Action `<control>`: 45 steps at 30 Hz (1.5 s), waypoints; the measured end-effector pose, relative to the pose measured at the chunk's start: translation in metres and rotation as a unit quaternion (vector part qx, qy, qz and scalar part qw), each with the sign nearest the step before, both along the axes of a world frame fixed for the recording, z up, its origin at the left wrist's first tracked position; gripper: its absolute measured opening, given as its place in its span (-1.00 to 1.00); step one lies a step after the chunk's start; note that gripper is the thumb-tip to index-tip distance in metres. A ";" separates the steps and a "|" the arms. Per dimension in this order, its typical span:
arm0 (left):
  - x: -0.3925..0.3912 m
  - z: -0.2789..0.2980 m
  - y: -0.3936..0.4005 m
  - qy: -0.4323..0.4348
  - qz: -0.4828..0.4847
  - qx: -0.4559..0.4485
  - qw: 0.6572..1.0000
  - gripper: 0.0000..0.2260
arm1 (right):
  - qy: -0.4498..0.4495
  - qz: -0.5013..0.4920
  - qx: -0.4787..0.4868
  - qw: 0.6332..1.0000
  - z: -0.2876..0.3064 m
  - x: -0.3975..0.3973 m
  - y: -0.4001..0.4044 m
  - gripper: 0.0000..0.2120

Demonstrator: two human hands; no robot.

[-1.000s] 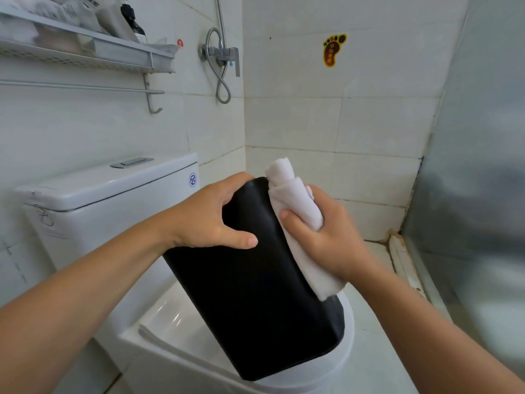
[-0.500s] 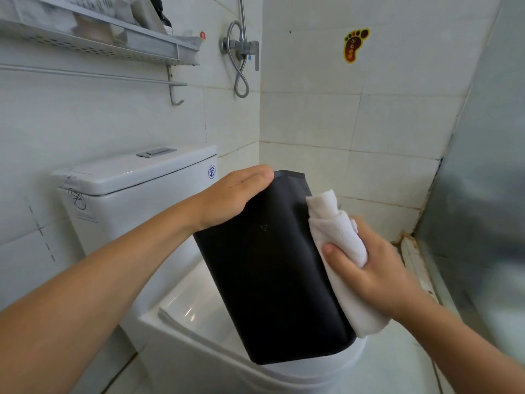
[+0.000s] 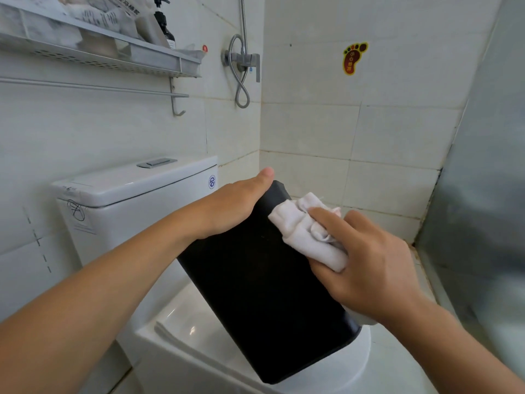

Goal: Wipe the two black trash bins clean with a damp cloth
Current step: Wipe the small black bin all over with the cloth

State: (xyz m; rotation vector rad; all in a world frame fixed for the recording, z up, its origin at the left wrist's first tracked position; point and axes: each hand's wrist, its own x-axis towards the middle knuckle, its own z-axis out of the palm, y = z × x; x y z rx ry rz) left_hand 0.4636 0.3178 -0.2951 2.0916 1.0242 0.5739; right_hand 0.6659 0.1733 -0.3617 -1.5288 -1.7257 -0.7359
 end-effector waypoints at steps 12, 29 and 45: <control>0.015 -0.004 -0.012 -0.022 -0.016 0.033 0.999 0.07 | -0.096 0.041 -0.078 0.991 -0.011 -0.041 0.007 -0.49; 0.003 -0.007 -0.003 -0.005 -0.107 0.111 0.988 -0.50 | 0.035 0.023 -0.023 0.999 -0.011 0.000 0.020 -0.43; 0.003 -0.017 0.000 -0.024 -0.100 0.162 0.981 -0.61 | 0.162 0.027 -0.047 0.985 -0.021 0.044 0.013 -0.46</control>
